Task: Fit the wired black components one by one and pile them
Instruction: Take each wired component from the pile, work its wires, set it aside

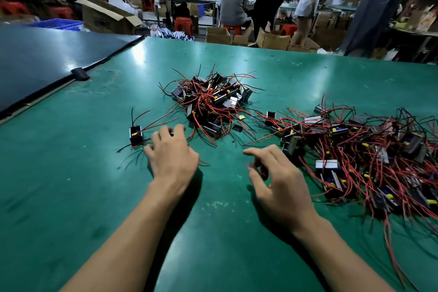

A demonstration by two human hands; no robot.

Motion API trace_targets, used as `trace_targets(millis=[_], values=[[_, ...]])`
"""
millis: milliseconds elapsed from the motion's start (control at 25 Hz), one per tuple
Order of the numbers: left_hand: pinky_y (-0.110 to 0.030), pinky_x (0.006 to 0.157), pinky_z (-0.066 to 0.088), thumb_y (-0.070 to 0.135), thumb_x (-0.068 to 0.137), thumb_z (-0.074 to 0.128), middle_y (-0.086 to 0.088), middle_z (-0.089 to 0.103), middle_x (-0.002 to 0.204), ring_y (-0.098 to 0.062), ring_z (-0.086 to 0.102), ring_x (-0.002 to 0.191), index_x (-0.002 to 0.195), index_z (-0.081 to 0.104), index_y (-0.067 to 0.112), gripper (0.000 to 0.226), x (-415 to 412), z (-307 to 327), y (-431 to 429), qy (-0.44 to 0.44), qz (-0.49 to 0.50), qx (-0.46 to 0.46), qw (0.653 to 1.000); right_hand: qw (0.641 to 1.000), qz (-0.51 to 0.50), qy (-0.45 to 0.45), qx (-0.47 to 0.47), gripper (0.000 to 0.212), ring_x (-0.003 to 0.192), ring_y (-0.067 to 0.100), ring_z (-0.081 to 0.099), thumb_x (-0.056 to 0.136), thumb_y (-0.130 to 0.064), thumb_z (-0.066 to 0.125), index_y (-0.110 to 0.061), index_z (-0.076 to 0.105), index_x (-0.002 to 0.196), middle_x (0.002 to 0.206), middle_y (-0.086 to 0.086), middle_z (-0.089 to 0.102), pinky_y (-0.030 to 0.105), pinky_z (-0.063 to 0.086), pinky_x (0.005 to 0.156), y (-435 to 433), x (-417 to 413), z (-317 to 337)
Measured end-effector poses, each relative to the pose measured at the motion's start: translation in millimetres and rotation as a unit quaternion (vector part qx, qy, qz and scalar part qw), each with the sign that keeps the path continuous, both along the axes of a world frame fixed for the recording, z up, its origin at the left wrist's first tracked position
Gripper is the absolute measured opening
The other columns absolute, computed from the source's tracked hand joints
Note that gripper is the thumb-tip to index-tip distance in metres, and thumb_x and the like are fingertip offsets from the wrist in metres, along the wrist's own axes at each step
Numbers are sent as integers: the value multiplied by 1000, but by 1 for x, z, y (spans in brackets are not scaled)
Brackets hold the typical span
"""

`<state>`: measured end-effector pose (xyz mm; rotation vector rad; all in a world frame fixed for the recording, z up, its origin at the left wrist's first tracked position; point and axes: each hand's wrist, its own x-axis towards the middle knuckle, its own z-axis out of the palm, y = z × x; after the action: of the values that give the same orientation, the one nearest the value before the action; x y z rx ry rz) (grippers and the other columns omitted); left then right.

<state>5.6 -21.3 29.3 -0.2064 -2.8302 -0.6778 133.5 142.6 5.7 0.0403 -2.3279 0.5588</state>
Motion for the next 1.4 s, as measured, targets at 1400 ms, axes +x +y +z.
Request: trace_targets(millis=[1400], values=[[-32, 72, 49, 30, 72, 59, 0, 68, 83, -31, 62, 84, 86, 65, 26, 16, 1, 10, -1, -33, -6, 138, 990, 958, -89, -224, -156, 41, 105, 14, 57, 79, -51, 74, -36, 66, 117, 104, -10, 61, 45, 45, 99, 34, 5, 12]])
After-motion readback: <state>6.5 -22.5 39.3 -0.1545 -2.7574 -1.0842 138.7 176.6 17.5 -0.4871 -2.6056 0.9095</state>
